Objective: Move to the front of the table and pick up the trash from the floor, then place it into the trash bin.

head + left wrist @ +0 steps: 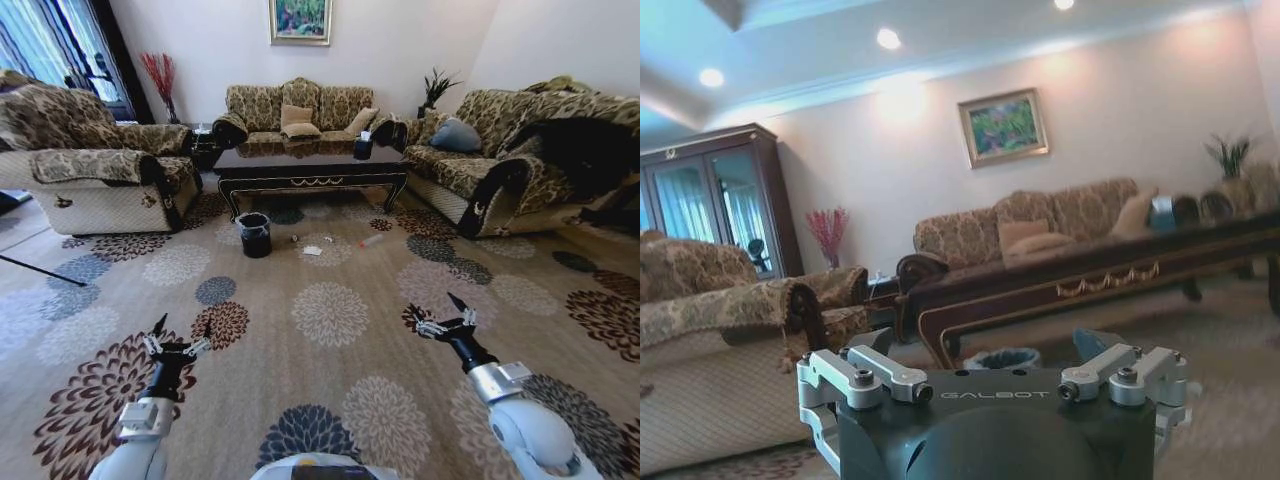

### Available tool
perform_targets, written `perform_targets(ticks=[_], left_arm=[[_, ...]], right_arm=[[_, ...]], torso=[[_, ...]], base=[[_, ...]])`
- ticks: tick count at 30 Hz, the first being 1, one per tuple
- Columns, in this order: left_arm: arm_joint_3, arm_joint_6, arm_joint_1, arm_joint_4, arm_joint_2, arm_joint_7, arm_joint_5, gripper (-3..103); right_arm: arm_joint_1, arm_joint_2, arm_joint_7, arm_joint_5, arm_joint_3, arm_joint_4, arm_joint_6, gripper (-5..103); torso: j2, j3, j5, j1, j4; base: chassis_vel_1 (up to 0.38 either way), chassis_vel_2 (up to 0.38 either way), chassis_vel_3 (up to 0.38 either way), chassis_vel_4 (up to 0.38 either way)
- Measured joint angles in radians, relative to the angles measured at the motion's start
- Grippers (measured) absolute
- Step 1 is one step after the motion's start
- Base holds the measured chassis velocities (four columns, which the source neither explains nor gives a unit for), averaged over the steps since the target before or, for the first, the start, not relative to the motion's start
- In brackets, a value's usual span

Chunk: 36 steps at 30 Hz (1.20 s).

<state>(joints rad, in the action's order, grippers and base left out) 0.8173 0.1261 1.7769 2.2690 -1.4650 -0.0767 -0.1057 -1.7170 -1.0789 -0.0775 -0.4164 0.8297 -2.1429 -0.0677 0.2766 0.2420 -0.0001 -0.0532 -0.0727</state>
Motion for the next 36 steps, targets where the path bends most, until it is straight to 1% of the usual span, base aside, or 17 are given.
perform_targets(ticks=[2,4,5,7,9,13,17,21,22,27,35,36], left_arm=[[-0.002,-0.002,-0.011,0.010,-0.005,-0.017,-0.091,100],[-0.004,-0.010,-0.021,0.011,-0.010,-0.028,-0.162,100],[-0.004,-0.010,-0.021,0.011,-0.010,-0.028,-0.162,100],[-0.011,-0.021,-0.025,0.005,-0.016,-0.029,-0.222,100],[-0.018,-0.024,-0.022,-0.009,-0.021,-0.025,-0.246,100],[-0.021,-0.024,-0.014,-0.016,-0.026,-0.019,-0.248,100],[-0.022,-0.026,-0.016,-0.008,-0.027,-0.018,-0.248,100],[-0.029,-0.044,-0.023,0.004,-0.029,-0.011,-0.256,100],[-0.029,-0.044,-0.023,0.004,-0.029,-0.011,-0.256,100],[-0.037,-0.044,-0.016,0.005,-0.033,-0.013,-0.227,100],[-0.051,-0.026,-0.002,-0.007,-0.042,-0.016,-0.186,100],[-0.051,-0.026,-0.002,-0.007,-0.042,-0.016,-0.186,100]], right_arm=[[-0.003,-0.012,0.007,-0.021,-0.006,-0.009,0.012,100],[-0.004,-0.020,0.011,-0.033,-0.009,-0.016,0.018,100],[-0.004,-0.020,0.011,-0.033,-0.009,-0.016,0.018,100],[-0.004,-0.024,0.013,-0.038,-0.008,-0.020,0.020,100],[-0.006,-0.024,0.018,-0.049,-0.004,-0.025,0.023,100],[-0.012,-0.023,0.031,-0.066,0.001,-0.036,0.031,100],[-0.017,-0.026,0.033,-0.061,0.002,-0.039,0.031,100],[-0.021,-0.036,0.040,-0.062,-0.003,-0.050,0.031,100],[-0.021,-0.036,0.040,-0.062,-0.003,-0.050,0.031,100],[-0.020,-0.042,0.047,-0.064,-0.004,-0.047,0.031,100],[-0.018,-0.053,0.048,-0.065,-0.019,-0.045,0.032,100],[-0.018,-0.053,0.048,-0.065,-0.019,-0.045,0.032,100]], torso=[[-0.009,-0.007,0.0001,0.003,-0.0002],[-0.018,-0.012,0.0000,0.007,-0.0002],[-0.018,-0.012,0.0000,0.007,-0.0002],[-0.027,-0.018,0.0001,0.010,-0.0002],[-0.037,-0.025,0.0000,0.012,-0.0002],[-0.051,-0.036,0.0000,0.016,0.0000],[-0.065,-0.045,0.0001,0.020,0.0000],[-0.085,-0.060,0.0001,0.024,-0.0001],[-0.085,-0.060,0.0001,0.024,-0.0001],[-0.105,-0.075,0.0000,0.030,0.0000],[-0.138,-0.101,0.0000,0.038,0.0000],[-0.138,-0.101,0.0000,0.038,0.0000]], base=[[0.000,0.000,0.000,0.000],[0.000,0.000,0.000,0.000],[0.000,0.000,0.000,0.000],[0.000,0.000,0.000,0.000],[0.000,0.000,0.000,0.000],[0.000,0.000,0.000,0.000],[0.000,0.000,0.000,0.000],[0.000,0.000,0.000,0.000],[0.000,0.000,0.000,0.000],[0.000,0.000,0.000,0.000],[0.000,0.000,0.000,0.000],[0.000,0.000,0.000,0.000]])
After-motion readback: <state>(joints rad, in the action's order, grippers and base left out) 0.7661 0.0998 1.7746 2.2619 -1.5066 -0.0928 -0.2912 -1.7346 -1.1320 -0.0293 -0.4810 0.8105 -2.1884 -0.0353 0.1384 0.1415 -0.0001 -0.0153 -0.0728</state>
